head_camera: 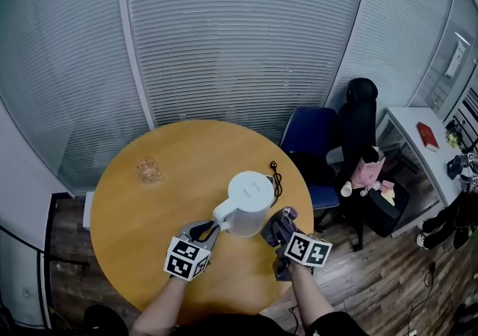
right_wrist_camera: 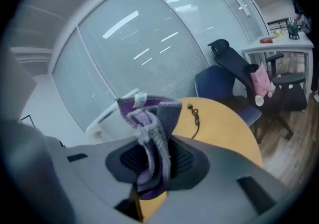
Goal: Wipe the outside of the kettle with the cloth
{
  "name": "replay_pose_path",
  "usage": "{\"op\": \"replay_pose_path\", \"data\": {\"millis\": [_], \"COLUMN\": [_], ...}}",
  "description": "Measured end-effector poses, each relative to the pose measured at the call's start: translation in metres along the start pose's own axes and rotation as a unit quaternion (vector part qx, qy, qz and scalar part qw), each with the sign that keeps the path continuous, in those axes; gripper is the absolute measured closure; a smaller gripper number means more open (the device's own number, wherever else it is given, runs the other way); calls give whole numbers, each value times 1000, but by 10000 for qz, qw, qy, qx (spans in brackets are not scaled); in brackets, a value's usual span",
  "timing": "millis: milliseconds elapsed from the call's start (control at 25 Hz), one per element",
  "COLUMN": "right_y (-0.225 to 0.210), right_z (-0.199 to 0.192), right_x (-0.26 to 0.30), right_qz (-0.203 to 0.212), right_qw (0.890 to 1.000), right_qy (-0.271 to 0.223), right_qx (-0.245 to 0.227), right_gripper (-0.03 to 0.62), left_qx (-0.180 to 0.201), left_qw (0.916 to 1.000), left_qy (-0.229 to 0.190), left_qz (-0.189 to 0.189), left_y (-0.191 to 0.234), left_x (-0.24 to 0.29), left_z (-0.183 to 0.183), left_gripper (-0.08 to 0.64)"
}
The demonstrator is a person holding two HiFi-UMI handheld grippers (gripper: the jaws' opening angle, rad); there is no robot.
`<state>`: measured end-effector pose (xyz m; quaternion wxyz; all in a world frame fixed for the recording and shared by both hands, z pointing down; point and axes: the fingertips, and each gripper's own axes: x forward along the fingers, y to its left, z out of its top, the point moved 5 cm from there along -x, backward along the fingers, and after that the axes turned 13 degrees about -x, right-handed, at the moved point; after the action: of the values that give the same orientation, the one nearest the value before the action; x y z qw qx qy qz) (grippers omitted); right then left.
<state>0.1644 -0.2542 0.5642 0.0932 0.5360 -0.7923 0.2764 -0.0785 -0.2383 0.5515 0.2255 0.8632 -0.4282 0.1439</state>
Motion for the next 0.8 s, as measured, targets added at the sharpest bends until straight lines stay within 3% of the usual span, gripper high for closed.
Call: {"op": "replay_pose_path", "data": {"millis": [200,360,600,800], "right_y": [13,18,-13,-32], "right_z": [63,76,27,-33], "right_x": [-6,5,38,68], "right_qz": [157,468,361,14], "right_qw": [9953,9933,9972,9920], "right_qy": [-344,-126,558,1262], "right_qx": [-894,-1045,-350,-83], "right_gripper": [495,495,495,495], "left_qx": [-42,-41,-66,-37], "left_qw": [10000,10000,9999,9998], "left_qy": [-20,-14,-26,-17], "left_qz": [33,68,148,212], "left_y": [1,-1,-2,-4], "left_x": [1,1,0,1], "left_z": [-1,0,-1,-1], "left_gripper": [486,488,488,488]}}
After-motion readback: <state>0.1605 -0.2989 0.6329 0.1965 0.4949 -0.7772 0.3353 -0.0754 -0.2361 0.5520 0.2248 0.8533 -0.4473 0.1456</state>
